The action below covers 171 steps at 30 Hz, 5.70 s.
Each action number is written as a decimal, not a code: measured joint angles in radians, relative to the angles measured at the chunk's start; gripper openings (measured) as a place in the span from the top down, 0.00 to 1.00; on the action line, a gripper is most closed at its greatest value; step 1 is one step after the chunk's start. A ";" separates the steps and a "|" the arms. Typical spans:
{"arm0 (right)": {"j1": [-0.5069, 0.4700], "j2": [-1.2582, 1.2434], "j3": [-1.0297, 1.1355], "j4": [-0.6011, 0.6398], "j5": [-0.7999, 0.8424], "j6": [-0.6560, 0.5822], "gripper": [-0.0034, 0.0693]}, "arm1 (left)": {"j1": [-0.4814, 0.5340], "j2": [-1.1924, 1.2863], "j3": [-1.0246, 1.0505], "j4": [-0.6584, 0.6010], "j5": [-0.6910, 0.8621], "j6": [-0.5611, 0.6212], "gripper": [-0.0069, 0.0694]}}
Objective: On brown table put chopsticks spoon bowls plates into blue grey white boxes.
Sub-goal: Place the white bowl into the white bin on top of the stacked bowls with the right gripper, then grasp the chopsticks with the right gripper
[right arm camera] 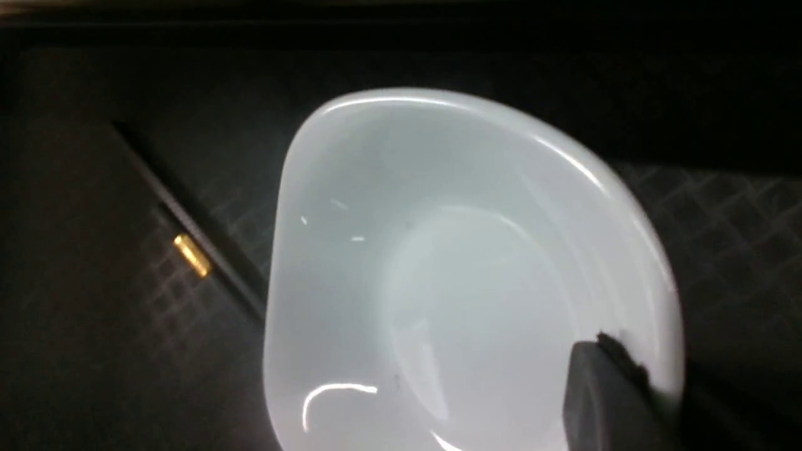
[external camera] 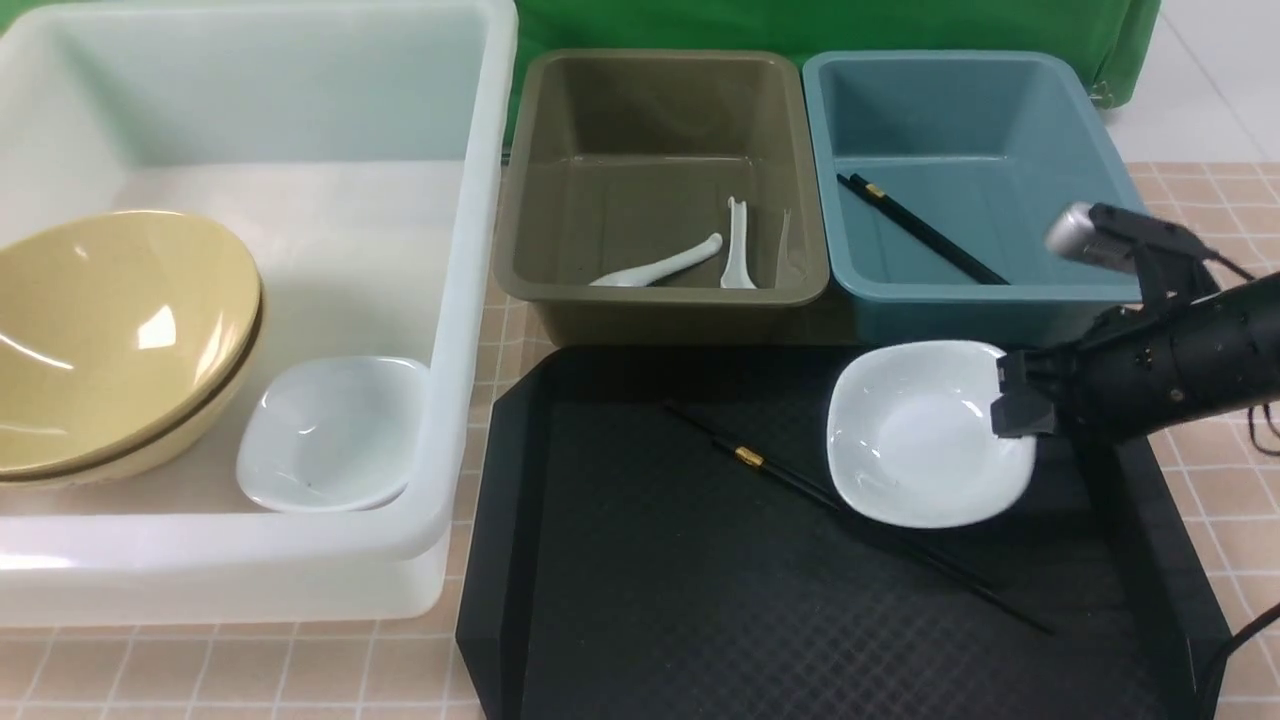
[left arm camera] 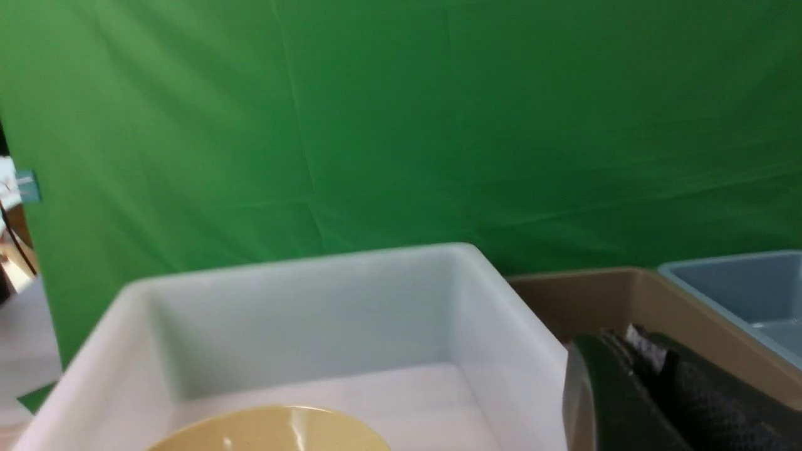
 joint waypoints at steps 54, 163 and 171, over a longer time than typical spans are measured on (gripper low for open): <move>0.842 0.558 -1.050 -0.562 0.024 -0.298 0.62 | 0.000 -0.006 0.088 -0.032 -0.073 -0.049 0.92; 0.619 0.386 -0.473 -0.788 0.334 0.218 0.76 | 0.000 -0.006 0.172 -0.066 -0.230 -0.086 0.92; 0.629 0.319 -0.450 -0.778 0.302 0.222 0.79 | 0.000 -0.006 0.173 -0.066 -0.230 -0.086 0.92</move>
